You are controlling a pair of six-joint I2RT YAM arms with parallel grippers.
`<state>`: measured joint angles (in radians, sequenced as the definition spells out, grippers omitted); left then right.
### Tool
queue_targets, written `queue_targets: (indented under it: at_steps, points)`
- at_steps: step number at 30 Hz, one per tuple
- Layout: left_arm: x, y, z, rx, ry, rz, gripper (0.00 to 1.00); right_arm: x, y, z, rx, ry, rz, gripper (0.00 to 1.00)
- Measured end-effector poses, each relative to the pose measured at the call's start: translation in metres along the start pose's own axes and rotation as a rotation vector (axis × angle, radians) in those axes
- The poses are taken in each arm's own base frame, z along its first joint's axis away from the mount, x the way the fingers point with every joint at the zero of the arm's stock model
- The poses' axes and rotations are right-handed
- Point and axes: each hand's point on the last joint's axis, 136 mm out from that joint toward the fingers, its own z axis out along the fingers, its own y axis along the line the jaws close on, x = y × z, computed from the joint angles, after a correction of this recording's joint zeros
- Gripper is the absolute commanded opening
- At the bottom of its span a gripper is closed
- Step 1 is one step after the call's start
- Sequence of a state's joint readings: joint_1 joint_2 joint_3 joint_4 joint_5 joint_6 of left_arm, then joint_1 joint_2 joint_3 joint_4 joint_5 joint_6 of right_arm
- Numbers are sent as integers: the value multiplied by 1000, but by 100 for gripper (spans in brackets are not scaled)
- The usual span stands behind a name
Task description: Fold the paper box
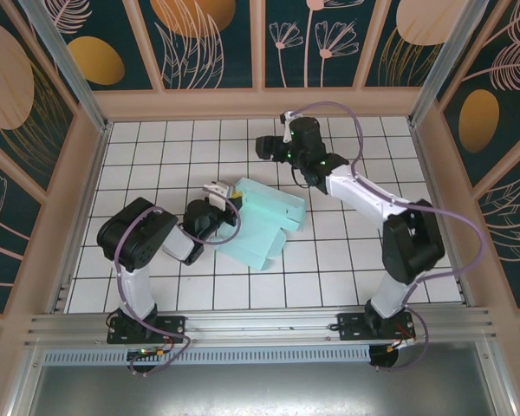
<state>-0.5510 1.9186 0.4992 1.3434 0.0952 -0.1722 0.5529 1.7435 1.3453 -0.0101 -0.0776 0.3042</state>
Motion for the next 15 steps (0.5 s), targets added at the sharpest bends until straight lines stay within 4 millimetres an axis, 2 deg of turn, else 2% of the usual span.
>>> queue_targets:
  at_steps: [3,6,10,15]
  points:
    - [7,-4,1,-2,11,24,1,42,-2,24,-55,157,57,80]
    - [12,-5,3,-9,22,33,2,74,6,37,-127,277,81,78]
    - [13,-6,5,-24,23,36,2,93,17,38,-212,357,100,72]
    - [23,-8,6,-42,36,40,3,97,32,34,-301,386,108,65]
